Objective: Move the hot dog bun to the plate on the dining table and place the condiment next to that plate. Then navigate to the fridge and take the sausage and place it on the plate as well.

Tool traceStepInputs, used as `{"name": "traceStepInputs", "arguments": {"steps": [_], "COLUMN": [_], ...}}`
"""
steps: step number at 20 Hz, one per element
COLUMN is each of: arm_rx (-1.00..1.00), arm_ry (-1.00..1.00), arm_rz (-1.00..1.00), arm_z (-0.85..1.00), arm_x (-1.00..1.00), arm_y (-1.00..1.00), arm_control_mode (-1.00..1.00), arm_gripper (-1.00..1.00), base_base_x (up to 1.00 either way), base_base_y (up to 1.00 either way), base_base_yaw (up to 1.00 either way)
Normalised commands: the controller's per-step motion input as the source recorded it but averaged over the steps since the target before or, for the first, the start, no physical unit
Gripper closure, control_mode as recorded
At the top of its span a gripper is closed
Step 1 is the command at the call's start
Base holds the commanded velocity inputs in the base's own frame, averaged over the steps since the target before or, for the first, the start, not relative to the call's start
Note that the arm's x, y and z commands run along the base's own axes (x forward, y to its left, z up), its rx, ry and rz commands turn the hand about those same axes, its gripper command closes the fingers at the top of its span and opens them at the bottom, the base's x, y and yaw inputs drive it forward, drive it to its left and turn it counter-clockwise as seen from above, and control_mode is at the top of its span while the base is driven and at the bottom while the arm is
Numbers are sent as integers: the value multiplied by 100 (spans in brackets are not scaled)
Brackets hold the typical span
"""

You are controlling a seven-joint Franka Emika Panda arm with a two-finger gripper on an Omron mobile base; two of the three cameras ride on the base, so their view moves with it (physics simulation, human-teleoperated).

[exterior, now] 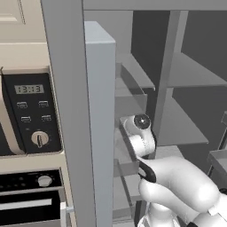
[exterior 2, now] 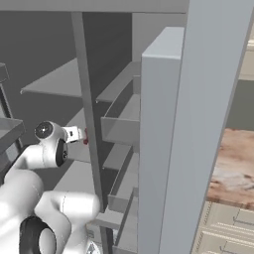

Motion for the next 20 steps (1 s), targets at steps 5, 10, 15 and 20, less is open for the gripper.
{"name": "traceStepInputs", "arguments": {"steps": [5,10,15,20], "arm_rx": [0,2,0,0], "arm_ry": [-3,13,13,1], "arm_rz": [-3,0,0,0], "arm_z": [18,12,-2,-11], "arm_x": [16,36,28,18], "arm_y": [0,0,0,0], "arm_control_mode": [-100,-100,-100,-100], "arm_gripper": [-100,-100,-100,-100], "base_base_x": [0,0,0,0], "base_base_y": [0,0,0,0], "base_base_yaw": [0,0,0,0]}}
